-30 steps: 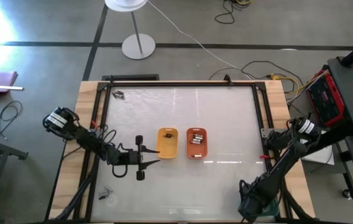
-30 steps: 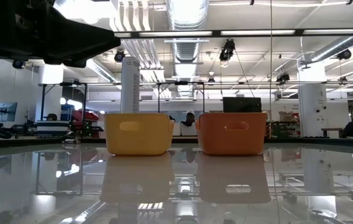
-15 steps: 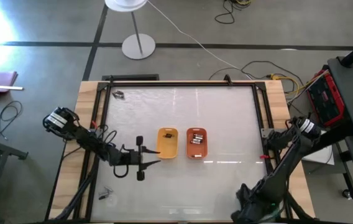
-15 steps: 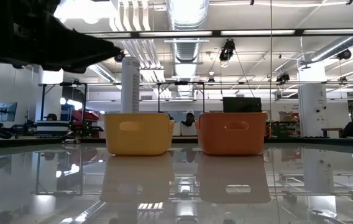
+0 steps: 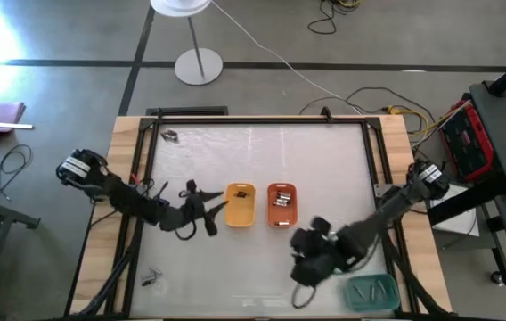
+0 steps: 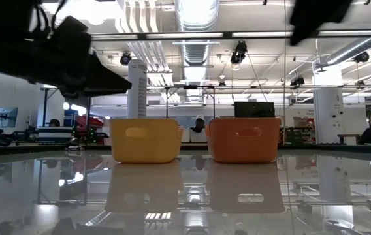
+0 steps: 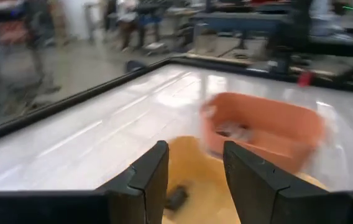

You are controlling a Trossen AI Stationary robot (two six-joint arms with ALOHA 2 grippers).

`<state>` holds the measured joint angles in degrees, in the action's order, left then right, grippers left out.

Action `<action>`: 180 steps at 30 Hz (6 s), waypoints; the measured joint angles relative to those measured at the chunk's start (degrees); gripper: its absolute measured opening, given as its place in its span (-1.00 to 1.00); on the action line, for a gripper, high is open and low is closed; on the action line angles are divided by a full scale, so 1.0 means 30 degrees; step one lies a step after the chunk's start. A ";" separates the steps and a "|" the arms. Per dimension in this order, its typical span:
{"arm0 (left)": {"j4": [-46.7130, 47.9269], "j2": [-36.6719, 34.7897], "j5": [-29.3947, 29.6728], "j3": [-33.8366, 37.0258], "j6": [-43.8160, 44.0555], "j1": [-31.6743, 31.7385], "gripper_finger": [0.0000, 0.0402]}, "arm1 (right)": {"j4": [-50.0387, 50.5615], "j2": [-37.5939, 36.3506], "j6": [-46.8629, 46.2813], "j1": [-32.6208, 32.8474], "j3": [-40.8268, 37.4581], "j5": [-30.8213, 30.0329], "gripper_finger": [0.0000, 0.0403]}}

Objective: Sort batteries
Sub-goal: Put the silver battery into the orange bin

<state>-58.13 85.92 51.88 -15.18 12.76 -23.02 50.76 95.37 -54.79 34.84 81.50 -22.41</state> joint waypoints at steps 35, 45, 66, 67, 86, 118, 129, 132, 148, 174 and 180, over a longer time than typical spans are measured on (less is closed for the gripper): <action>3.9667 0.4803 -1.0463 -1.7469 -0.6602 2.2862 -0.42 | -0.4528 -0.1798 1.0417 -0.3949 -0.7018 -0.0806 -0.03; 4.1238 0.7226 -0.8014 -1.8433 -0.9290 2.2935 -0.42 | -0.4570 -0.5826 0.8355 -0.2953 -0.8085 -0.0546 -0.02; 4.1188 1.0775 -0.5108 -2.0416 -1.2575 2.3203 -0.42 | -0.4591 -0.7380 0.5344 -0.1775 -0.8912 -0.1737 -0.07; 4.1217 1.0873 -0.5099 -2.0392 -1.2770 2.3234 -0.42 | -0.4589 -0.7380 0.5060 -0.1754 -0.8912 -0.1736 -0.08; 4.0550 1.1246 -0.5318 -1.9984 -1.4416 2.4311 -0.42 | -0.5179 -0.7373 0.4206 -0.1571 -0.8912 -0.1729 -0.08; 4.0989 1.1129 -0.8734 -1.9311 -1.4408 2.2014 -0.59 | -0.5187 -0.7366 0.3927 -0.1571 -0.8912 -0.1316 -0.13; 4.0928 1.0745 -0.8719 -1.8419 -1.3172 2.1000 -0.91 | -0.5172 -0.7366 0.4275 -0.1571 -0.8912 -0.1015 -0.20; 4.1484 1.0212 -0.9339 -1.8309 -1.2571 2.0344 -0.89 | -0.5165 -0.7366 0.4287 -0.1578 -0.8912 -0.1010 -0.17; 4.2802 0.8280 -0.8605 -1.6064 -1.1685 2.0013 -0.36 | -0.5164 -0.7366 0.4324 -0.1578 -0.8912 -0.1015 -0.08; 3.9940 0.7303 -0.9421 -1.3695 -1.1675 1.9650 -0.89 | -0.5477 -0.7366 0.3974 -0.1578 -0.8912 -0.1015 -0.17; 3.7588 0.3643 -1.4147 -1.3223 -1.1424 1.9086 -0.89 | -0.5598 -0.7366 0.4058 -0.1578 -0.8912 -0.1018 -0.20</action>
<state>54.64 96.85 9.44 -54.85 -21.51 34.23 33.97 73.28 -42.62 30.11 54.76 -25.46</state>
